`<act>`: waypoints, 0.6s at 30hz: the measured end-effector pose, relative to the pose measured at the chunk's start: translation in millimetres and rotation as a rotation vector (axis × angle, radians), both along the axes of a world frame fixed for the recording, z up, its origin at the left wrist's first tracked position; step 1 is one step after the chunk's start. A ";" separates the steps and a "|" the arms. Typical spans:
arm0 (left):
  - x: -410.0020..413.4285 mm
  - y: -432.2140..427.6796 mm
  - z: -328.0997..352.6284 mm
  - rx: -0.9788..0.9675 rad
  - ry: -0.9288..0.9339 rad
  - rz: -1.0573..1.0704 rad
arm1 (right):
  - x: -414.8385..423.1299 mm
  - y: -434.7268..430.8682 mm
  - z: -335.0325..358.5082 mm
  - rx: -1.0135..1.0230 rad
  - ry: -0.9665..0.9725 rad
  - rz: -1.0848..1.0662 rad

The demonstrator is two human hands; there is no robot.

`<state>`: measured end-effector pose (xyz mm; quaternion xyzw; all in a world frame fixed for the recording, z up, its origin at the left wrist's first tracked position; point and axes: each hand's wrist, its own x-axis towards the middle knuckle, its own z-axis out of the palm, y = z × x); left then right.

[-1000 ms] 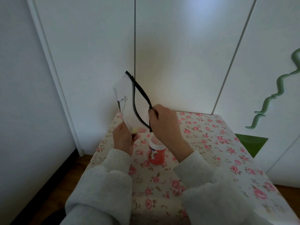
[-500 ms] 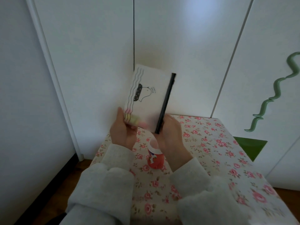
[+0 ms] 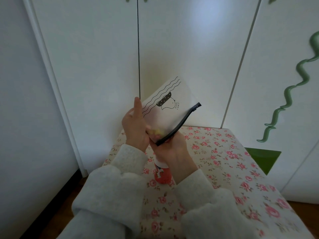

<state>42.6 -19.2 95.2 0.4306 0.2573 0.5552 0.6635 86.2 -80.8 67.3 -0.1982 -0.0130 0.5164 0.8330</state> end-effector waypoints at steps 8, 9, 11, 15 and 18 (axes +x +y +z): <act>9.6 4.2 12.8 0.102 0.105 0.053 | -1.0 0.4 -3.6 -0.040 0.137 -0.044; 10.8 5.0 13.9 0.131 0.131 0.068 | 0.2 1.5 -4.8 -0.040 0.141 -0.049; 13.1 6.5 15.6 0.177 0.166 0.083 | 2.0 1.9 -6.1 -0.041 0.146 -0.053; 15.8 -0.7 24.1 0.233 0.193 0.075 | 2.8 1.0 -6.3 -0.067 0.181 -0.058; 17.9 -4.6 27.8 0.294 0.206 0.083 | 3.3 -2.6 -2.5 -0.058 0.184 -0.062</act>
